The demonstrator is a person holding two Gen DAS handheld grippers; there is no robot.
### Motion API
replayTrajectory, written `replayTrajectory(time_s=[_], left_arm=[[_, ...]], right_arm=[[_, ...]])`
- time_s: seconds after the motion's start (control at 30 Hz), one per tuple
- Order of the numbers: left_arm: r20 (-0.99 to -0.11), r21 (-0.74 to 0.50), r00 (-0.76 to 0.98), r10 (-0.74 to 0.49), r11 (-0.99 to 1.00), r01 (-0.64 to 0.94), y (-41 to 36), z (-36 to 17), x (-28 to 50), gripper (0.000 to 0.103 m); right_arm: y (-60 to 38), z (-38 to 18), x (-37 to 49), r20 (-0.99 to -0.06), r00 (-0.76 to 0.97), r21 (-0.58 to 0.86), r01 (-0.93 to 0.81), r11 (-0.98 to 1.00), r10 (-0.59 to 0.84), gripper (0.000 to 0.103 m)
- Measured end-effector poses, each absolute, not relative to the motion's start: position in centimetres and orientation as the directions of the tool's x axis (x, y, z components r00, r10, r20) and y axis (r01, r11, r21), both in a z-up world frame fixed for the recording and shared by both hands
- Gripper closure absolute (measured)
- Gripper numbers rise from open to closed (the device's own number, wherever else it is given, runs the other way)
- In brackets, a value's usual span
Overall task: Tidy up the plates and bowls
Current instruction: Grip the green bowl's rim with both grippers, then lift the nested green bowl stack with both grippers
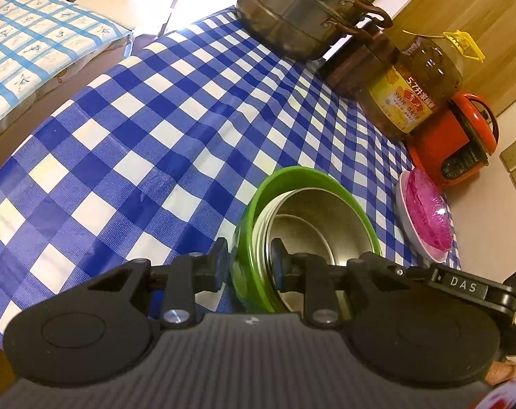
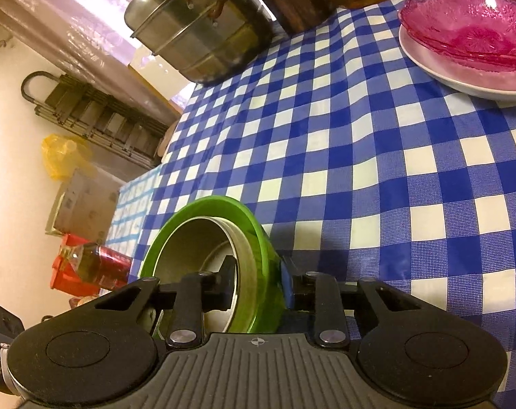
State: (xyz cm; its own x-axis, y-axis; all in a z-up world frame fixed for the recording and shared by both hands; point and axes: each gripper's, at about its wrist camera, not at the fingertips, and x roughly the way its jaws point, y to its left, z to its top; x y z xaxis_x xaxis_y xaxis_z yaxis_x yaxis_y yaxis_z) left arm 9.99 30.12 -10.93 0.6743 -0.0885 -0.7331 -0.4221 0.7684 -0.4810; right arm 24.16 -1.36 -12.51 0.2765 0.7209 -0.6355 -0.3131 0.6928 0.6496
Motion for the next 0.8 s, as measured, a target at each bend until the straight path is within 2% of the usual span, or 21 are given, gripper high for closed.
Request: replayTrajectory(time_s=[0.63,0.8], left_arm=[[-0.735,-0.481,0.671,-0.103,0.777,-0.407,30.1,-11.6,11.0,0.08],[-0.739,-0.446,0.671,-0.069,0.796,-0.41,29.7,-11.5,11.4,0.08]], right_arm=[[0.1,-13.5,23.8,-0.661,0.261,0.602,-0.375,0.705,0.703,0.075],[0.4,-13.7,23.5,-0.66,0.28,0.579,-0.403,0.709,0.697,0.074]])
